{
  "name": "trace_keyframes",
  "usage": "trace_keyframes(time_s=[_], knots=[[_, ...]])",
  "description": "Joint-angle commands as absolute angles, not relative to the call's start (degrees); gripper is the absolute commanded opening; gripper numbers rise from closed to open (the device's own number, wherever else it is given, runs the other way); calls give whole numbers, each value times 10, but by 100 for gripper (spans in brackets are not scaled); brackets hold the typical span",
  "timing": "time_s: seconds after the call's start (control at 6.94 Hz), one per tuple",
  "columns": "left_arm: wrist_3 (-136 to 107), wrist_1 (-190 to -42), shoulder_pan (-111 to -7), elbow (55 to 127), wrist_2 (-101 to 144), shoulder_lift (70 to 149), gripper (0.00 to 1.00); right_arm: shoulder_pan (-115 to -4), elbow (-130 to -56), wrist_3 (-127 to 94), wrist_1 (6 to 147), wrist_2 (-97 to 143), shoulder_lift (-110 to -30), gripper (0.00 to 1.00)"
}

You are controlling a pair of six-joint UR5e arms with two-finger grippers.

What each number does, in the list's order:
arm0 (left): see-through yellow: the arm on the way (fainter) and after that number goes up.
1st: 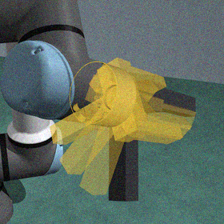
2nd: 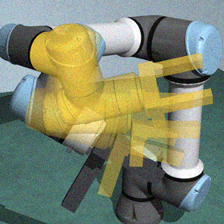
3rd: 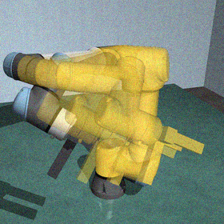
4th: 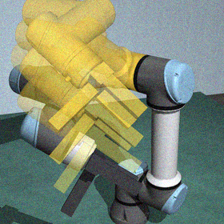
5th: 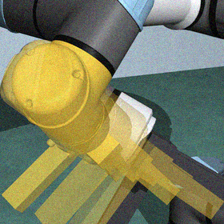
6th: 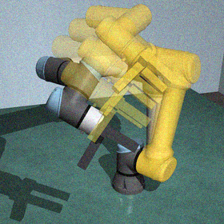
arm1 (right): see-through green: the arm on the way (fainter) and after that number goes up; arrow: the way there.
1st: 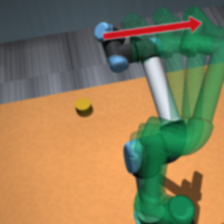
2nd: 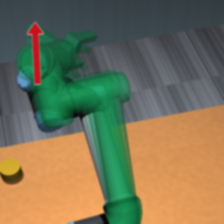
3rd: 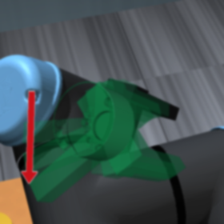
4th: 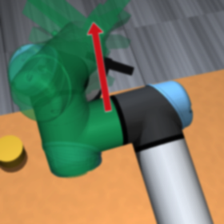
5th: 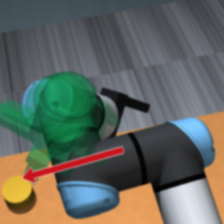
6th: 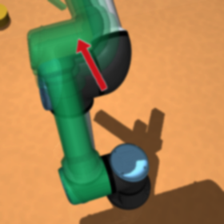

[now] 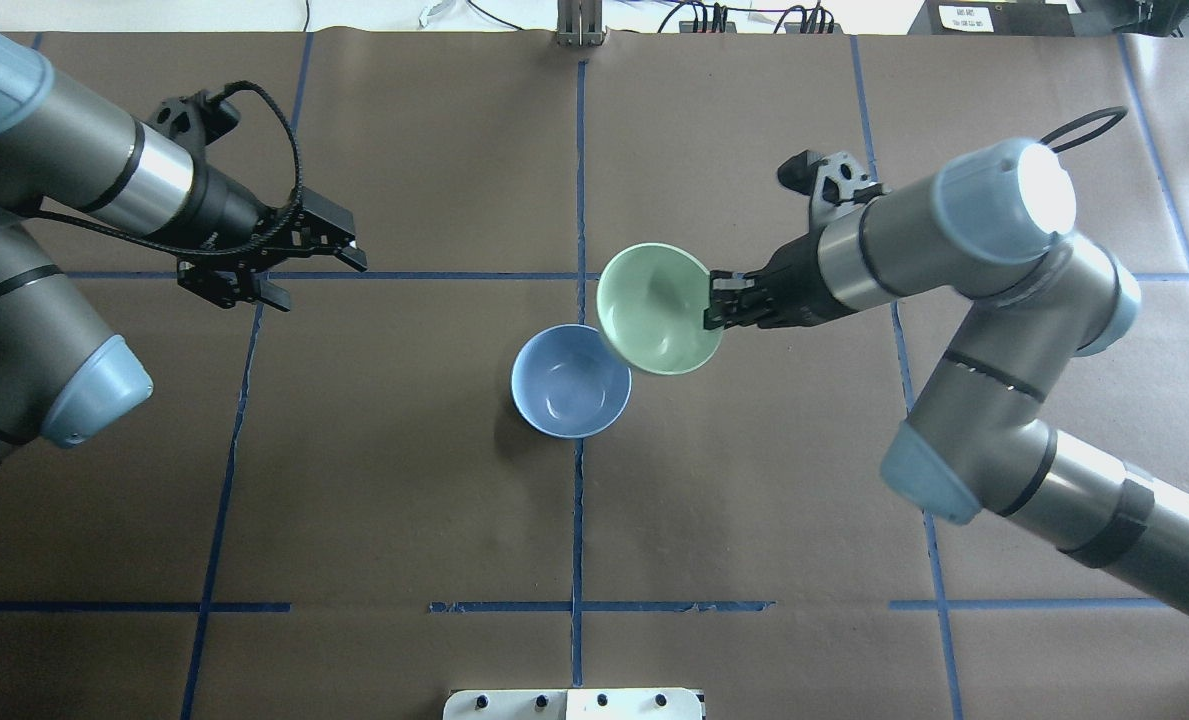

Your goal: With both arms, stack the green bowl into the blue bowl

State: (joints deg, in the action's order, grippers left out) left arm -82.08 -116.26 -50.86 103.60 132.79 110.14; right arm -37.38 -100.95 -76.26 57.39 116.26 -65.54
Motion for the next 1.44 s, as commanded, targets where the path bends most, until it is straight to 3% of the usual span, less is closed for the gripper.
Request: trace_keyframes(time_s=[0.0, 0.43, 0.58, 0.72, 1.3], knots=[[-778, -1162, -532, 1049, 1328, 1067, 100, -303, -1005, -787, 604, 1087, -621, 0], [-717, -1162, -562, 1077, 1328, 1004, 100, -294, -1001, -788, 605, 1073, -620, 4], [-711, -1162, -567, 1077, 1328, 997, 100, -295, -1003, -788, 604, 1071, -614, 91], [-711, -1163, -567, 1077, 1328, 991, 100, -302, -1003, -802, 602, 1070, -608, 100], [-696, -1167, -584, 1098, 1320, 943, 100, -363, -1009, -790, 630, 1088, -619, 100]])
